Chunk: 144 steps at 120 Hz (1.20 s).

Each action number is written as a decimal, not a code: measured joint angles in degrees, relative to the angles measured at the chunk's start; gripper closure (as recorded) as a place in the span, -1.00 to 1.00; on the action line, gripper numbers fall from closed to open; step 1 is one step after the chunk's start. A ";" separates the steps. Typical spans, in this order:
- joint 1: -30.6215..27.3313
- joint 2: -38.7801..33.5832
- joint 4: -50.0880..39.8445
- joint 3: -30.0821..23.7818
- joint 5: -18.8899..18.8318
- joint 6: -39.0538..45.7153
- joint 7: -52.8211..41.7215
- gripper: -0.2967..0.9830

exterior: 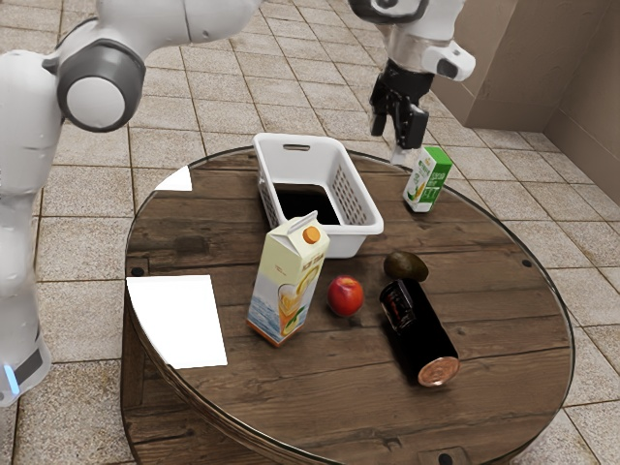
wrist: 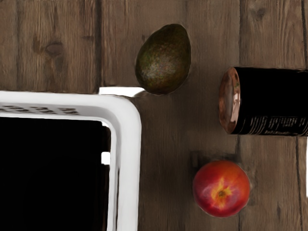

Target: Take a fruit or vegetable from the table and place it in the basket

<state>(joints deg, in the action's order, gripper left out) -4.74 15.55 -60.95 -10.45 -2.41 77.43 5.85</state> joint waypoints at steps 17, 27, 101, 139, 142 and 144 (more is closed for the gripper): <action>1.12 0.45 -7.25 -0.08 -0.45 4.56 -0.53 -0.54; 1.50 -2.63 -15.04 -0.10 0.01 7.90 -0.80 -0.54; 1.46 -11.84 -36.02 -1.63 3.45 27.46 -2.00 -0.54; 2.35 -11.91 -36.50 -2.29 3.87 29.21 -2.18 -0.54; 2.21 -11.92 -36.62 -2.29 3.88 29.32 -2.19 -0.54; 2.12 -11.96 -36.91 -2.29 3.89 29.48 -2.19 -0.54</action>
<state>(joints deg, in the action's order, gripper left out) -2.62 3.59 -97.86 -12.74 1.48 106.91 3.66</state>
